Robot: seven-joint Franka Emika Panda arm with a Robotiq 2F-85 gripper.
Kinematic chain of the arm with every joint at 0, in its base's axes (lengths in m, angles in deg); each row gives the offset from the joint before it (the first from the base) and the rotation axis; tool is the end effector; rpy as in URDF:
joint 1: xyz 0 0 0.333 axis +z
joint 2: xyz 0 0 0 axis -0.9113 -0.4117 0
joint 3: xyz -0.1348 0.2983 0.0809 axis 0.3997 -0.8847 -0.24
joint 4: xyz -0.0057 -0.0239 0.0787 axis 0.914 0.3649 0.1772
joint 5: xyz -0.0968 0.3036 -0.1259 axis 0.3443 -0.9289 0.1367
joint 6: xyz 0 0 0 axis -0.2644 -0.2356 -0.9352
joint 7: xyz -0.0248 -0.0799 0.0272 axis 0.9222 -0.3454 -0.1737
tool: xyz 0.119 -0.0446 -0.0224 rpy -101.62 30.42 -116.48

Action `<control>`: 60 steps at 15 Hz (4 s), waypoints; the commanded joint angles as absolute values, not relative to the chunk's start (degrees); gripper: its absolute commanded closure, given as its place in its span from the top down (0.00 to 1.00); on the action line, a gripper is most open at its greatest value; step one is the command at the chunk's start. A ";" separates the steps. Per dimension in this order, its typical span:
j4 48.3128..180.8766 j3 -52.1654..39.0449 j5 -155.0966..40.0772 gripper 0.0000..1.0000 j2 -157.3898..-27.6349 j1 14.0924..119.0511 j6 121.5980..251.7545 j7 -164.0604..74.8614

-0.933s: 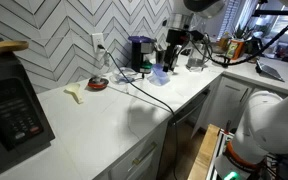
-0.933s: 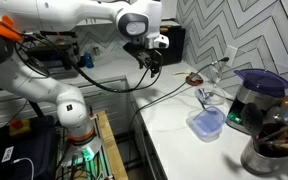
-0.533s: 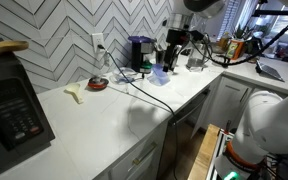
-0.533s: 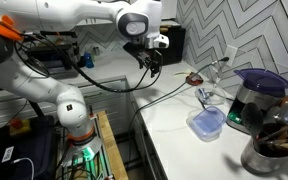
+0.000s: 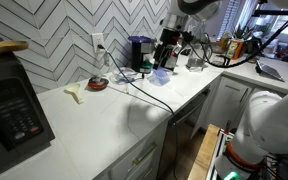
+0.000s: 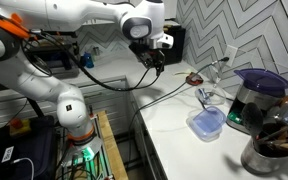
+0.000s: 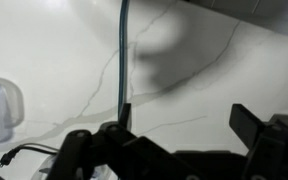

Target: Put the white spoon on top of the oven

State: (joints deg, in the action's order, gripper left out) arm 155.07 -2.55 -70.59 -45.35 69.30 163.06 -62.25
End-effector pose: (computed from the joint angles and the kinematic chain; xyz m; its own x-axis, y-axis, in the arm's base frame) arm 0.3481 -0.0202 0.5616 0.9776 0.0926 0.1890 0.1313 -0.9701 -0.2042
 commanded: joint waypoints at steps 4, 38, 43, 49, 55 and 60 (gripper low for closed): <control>143.23 -9.64 -73.01 1.00 -66.39 70.33 177.23 -53.27; 126.14 -16.22 -65.70 1.00 -88.47 71.96 187.52 -46.66; 123.50 -16.15 -65.42 1.00 -91.49 72.22 187.65 -45.75; 106.68 -16.46 -63.46 1.00 -108.68 74.41 187.27 -45.47; 87.01 -13.39 -55.05 1.00 -122.95 80.46 185.41 -45.37; 75.70 -10.19 -50.90 0.65 -129.83 83.67 179.50 -43.04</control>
State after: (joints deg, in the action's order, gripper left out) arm 84.26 -12.36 -53.01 -124.63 81.93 185.46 -45.42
